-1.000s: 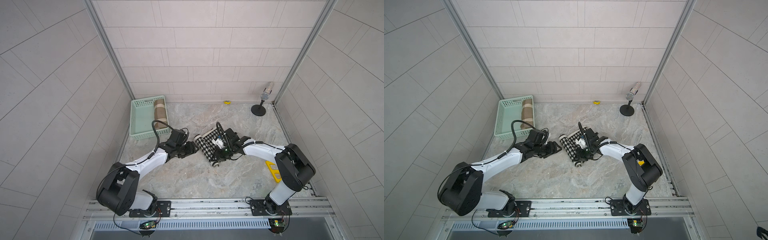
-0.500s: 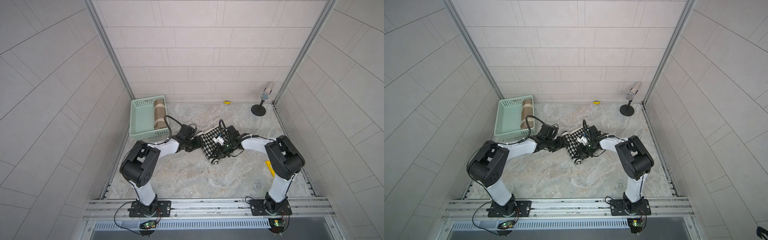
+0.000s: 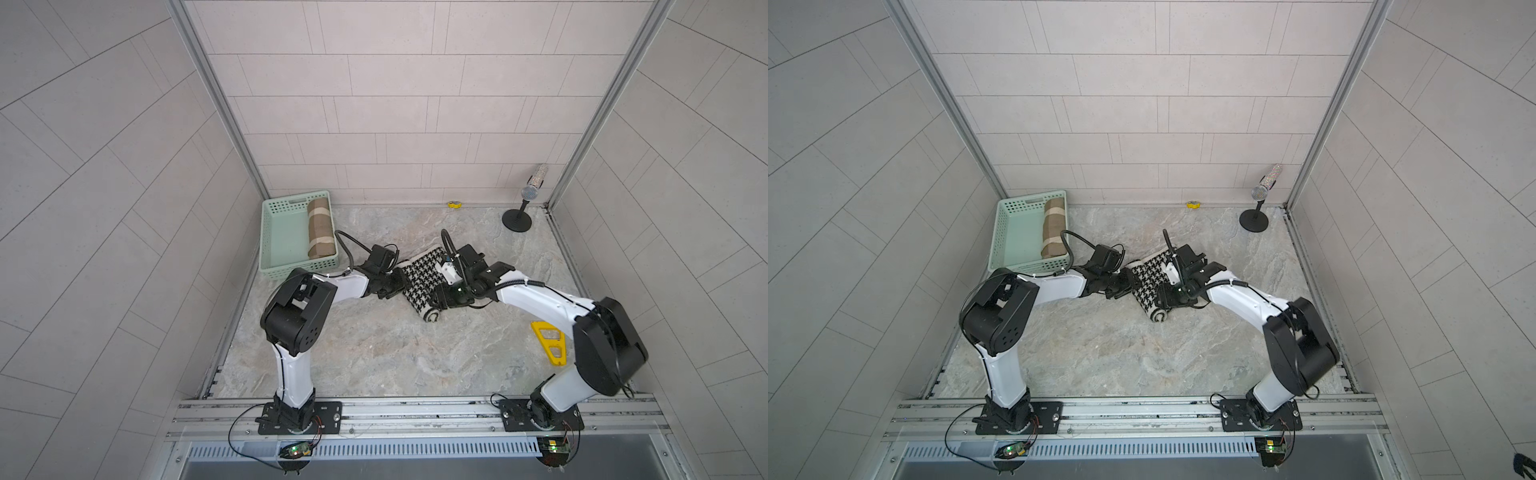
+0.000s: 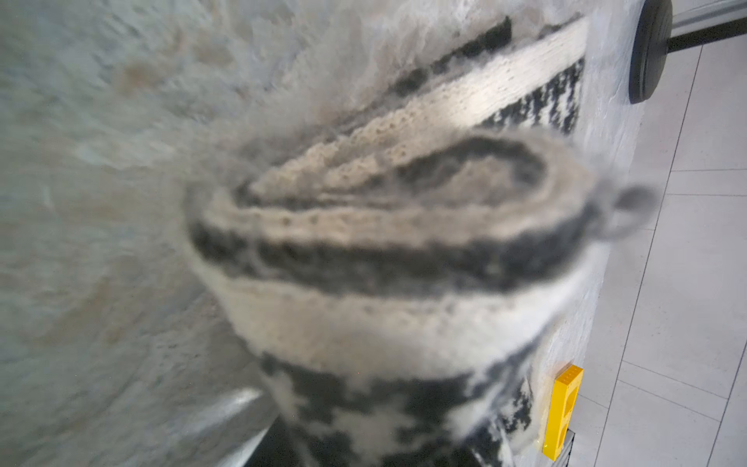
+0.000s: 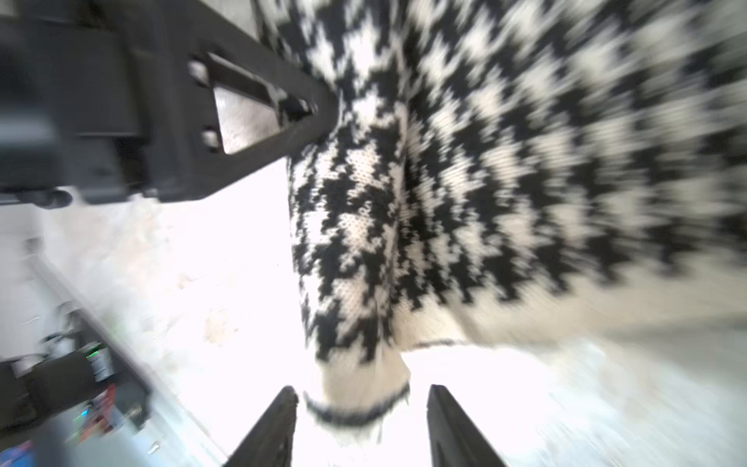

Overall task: Roll up the scarf and place it into the basket
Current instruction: Roll the scarf at the center of the board.

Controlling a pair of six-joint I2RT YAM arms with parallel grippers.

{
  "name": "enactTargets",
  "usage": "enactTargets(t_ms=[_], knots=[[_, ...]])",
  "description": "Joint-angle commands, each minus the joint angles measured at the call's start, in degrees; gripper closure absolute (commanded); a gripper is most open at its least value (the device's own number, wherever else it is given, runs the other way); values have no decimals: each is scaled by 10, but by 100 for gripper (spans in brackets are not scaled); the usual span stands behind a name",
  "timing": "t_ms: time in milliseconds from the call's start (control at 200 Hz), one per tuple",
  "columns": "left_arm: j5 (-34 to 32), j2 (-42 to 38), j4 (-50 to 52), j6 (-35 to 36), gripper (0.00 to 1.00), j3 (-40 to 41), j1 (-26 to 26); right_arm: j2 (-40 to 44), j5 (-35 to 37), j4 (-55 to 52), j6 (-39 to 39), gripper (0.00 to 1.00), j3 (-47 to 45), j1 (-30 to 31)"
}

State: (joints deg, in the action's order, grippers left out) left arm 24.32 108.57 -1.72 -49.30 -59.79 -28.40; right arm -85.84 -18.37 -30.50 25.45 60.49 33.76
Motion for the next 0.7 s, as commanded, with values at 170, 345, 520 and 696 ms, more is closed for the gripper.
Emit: enactTargets(t_ms=[170, 345, 520, 696], knots=[[5, 16, -5, -44, 56, 0, 2, 17, 389, -62, -51, 39, 8, 188], [11, 16, -11, -51, 57, 4, 2, -35, 470, -39, -70, 37, 12, 249], [14, 15, -11, -52, 57, 4, 3, -97, 478, 6, -88, 37, 12, 254], [25, 13, -12, -54, 57, 4, 3, -156, 498, 43, -122, 35, 17, 252]])
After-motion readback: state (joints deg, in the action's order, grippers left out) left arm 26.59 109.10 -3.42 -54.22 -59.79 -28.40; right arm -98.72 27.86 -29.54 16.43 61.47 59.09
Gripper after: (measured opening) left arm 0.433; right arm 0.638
